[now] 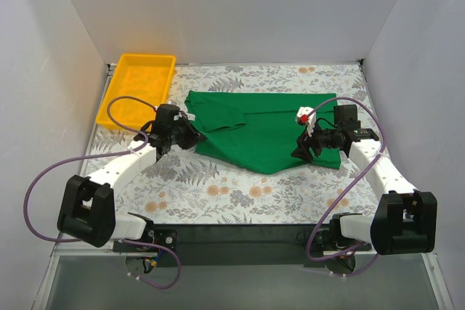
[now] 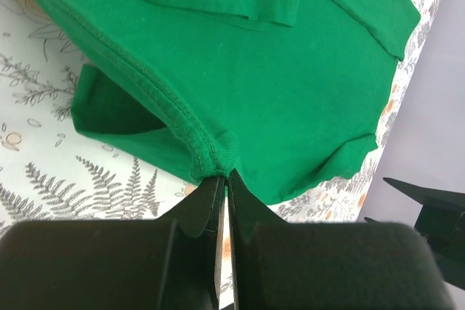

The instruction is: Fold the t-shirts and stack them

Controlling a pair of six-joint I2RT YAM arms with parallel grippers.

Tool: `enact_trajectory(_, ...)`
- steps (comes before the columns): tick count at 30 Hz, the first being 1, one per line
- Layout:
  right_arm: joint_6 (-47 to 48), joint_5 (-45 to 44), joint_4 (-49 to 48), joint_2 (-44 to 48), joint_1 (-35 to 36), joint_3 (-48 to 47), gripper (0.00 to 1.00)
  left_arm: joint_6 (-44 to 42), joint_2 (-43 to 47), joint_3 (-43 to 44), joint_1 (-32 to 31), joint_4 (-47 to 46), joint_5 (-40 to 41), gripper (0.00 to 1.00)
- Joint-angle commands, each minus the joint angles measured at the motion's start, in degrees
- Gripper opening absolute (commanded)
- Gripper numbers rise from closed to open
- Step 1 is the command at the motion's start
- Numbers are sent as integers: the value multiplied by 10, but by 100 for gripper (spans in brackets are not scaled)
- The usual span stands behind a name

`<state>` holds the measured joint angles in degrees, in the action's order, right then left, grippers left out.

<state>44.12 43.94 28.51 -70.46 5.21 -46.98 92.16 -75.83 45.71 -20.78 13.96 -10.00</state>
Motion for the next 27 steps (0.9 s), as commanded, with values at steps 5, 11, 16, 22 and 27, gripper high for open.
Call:
enact_trajectory(5, 4, 15, -6, 6, -4, 4, 66, -20, -56, 63, 12, -2, -17, 0)
enact_trajectory(11, 4, 15, -6, 4, -4, 5, 66, -34, -155, 142, 24, -13, -45, 0)
enact_trajectory(16, 4, 14, -6, 3, -5, 6, 66, -44, -262, 217, 35, -11, -68, 0)
enact_trajectory(22, 4, 15, -5, 0, -5, 5, 66, -74, -335, 289, 42, -5, -112, 43)
enact_trajectory(27, 4, 15, -5, 0, -4, 6, 66, -121, -268, 310, 51, 35, -63, 52)
